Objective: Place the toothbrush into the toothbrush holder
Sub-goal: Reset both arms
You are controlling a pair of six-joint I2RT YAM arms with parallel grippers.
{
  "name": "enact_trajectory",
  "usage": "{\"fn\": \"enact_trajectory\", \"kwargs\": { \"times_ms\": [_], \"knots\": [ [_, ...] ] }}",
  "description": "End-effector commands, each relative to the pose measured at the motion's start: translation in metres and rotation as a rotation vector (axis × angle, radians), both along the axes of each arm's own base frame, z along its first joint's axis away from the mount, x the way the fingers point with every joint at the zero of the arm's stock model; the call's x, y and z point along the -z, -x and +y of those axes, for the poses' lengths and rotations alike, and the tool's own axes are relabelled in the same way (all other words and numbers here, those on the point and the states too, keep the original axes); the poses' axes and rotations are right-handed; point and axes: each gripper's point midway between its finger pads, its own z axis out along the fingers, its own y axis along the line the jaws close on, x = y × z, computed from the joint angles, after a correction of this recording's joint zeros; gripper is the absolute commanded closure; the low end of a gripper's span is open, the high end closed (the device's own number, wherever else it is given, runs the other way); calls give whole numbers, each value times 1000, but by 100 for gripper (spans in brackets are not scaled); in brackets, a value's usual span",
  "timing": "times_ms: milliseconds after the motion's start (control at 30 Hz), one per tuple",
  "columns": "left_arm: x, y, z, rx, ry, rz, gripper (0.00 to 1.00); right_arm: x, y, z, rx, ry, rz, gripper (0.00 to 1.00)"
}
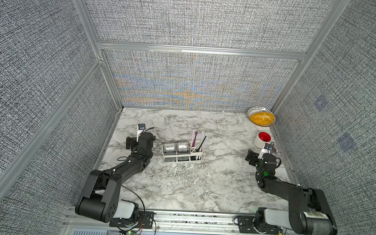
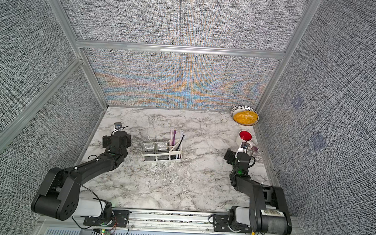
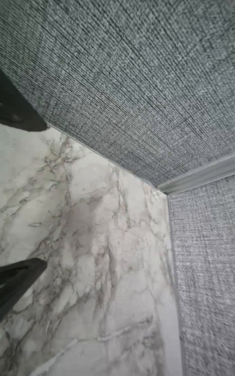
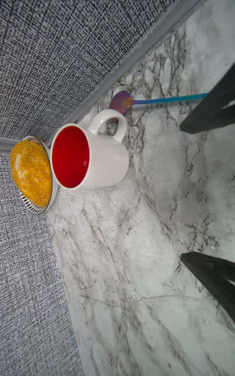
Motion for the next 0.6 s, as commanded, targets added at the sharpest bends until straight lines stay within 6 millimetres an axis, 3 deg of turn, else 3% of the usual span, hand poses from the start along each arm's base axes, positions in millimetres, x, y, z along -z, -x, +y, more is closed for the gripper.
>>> {"fn": "enact_trajectory", "kwargs": {
  "times_ms": [0,67,167,300,467,567],
  "knots": [
    [-18,-4,-15,129,-6,-95,1,-41,-19,-1,-15,59,-183,6],
    [-20,8,-24,209,13,-144,1,-40,-19,0,-25,51,-230,5],
    [-21,20,-31,289,95,-210,1,-38,-25,18,-116,83,-203,5],
    [-20,23,-24,261,106,-212,1,-41,-6,54,-260,184,-316,5],
    [-19,16,-27,279,110,-182,1,-40,-3,50,-220,195,-312,5],
    [0,17,-26,262,126,-80,1,-36,-7,50,-222,192,-269,5]
  ]
}}
